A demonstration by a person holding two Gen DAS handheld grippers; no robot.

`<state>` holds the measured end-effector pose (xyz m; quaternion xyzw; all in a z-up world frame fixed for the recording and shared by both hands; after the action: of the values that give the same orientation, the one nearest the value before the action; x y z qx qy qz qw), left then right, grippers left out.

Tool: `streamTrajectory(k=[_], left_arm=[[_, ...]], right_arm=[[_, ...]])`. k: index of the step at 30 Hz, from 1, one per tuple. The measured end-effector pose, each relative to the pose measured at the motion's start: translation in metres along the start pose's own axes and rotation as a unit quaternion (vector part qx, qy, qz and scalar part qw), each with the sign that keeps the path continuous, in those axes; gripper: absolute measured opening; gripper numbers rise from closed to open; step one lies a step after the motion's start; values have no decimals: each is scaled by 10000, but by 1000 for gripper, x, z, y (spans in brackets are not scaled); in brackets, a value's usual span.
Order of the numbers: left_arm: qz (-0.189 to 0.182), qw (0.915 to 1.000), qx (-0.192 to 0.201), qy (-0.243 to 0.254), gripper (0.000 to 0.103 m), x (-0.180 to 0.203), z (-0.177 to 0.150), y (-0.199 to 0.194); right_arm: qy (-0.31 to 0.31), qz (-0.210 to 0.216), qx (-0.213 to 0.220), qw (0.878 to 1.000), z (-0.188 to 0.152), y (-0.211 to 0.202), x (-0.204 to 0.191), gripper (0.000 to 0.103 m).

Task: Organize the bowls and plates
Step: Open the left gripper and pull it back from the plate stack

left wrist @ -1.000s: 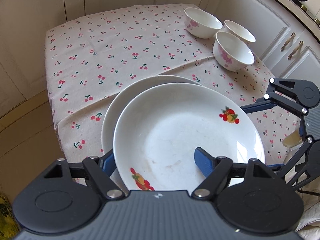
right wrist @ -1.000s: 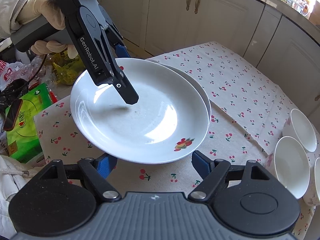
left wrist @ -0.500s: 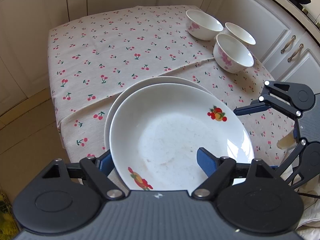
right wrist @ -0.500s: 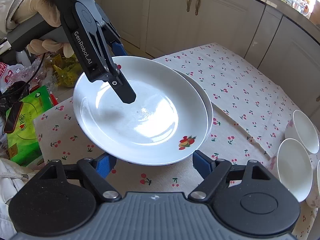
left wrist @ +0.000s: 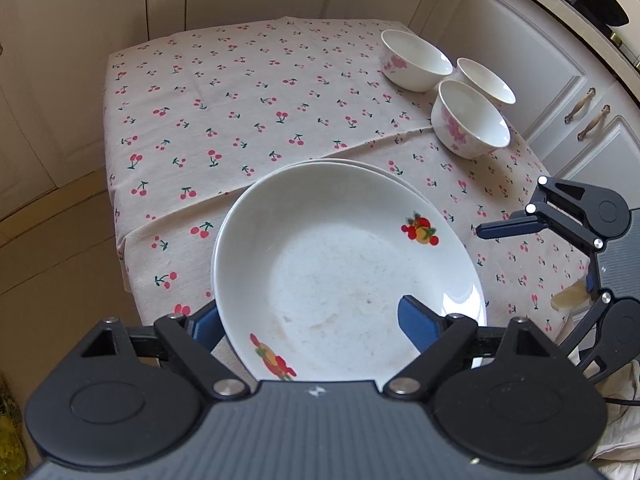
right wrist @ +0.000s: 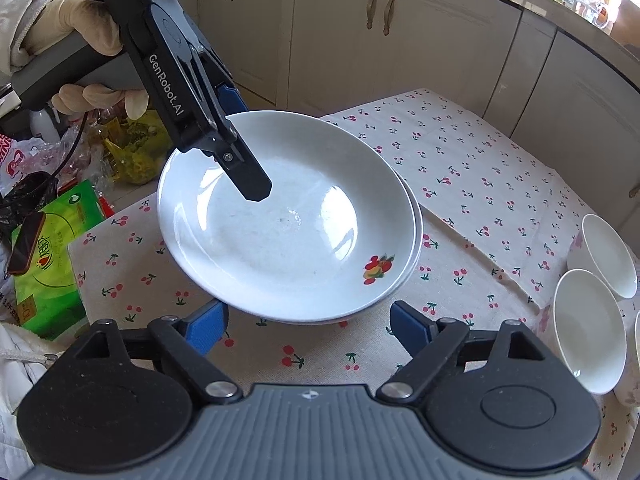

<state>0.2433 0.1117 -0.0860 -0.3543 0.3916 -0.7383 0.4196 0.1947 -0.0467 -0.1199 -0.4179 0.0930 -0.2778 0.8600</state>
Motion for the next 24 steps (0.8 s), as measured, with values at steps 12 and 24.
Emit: streamTrajectory(k=[12,24], left_arm=[[372,9992,-79,-100,89,-1,-6,-1],[628,9901,1158,486,96,34,13,-28]], right_arm=[[779,-215,687,9944,-8,-35,24,102],[1184,-1381,1017,9780,-31,-59,48,103]])
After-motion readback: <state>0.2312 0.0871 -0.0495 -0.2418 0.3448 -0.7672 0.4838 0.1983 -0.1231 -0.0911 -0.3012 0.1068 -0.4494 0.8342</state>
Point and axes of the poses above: each gripper's, at about its wrist camera, not at the fingertips, and y roughly the way its jaws point, x to its right, z to its top, the point moved 7 cm from there along y, roughly the way its jaws point, and after that the axes turned 1 degree about z, right-handed, at the moved point
